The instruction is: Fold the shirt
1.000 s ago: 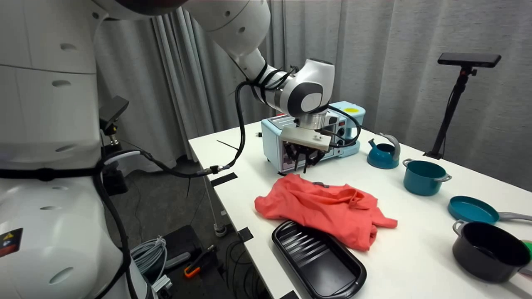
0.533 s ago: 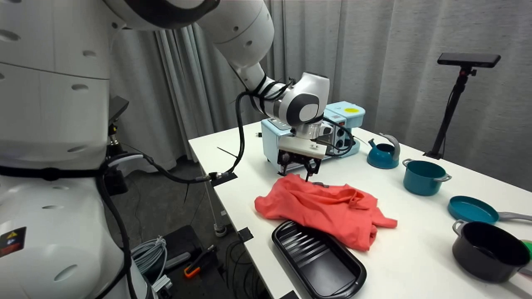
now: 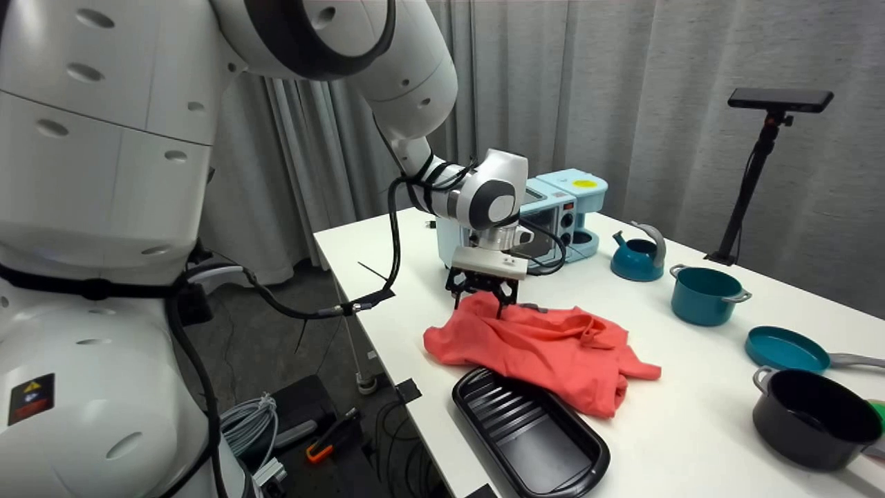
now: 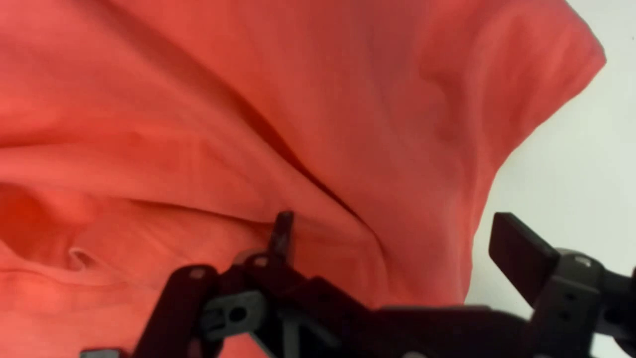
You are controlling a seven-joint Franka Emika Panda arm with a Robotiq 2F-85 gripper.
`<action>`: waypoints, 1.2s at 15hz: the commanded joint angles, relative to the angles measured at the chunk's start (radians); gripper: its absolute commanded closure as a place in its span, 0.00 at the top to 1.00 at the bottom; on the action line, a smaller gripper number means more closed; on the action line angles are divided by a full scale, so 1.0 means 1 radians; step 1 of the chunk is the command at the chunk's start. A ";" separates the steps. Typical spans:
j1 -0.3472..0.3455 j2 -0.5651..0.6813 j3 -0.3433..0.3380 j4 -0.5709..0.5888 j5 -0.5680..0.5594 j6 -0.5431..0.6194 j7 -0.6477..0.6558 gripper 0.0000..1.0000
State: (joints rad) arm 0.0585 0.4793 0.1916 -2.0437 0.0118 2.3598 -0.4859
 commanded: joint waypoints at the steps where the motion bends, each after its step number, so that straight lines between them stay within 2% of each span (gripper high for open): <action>1: 0.018 0.038 -0.005 0.032 -0.044 -0.011 0.030 1.00; 12: 0.026 0.069 -0.010 0.056 -0.090 -0.051 0.036 1.00; 13: 0.051 0.109 -0.001 0.034 -0.088 0.007 0.067 1.00; 14: 0.055 0.116 -0.003 0.034 -0.092 0.012 0.073 1.00; 15: 0.060 0.130 -0.003 0.035 -0.092 0.014 0.080 0.96; 18: 0.084 0.158 -0.001 0.036 -0.095 0.010 0.119 1.00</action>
State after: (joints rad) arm 0.1154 0.5967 0.1928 -2.0204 -0.0544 2.3588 -0.4187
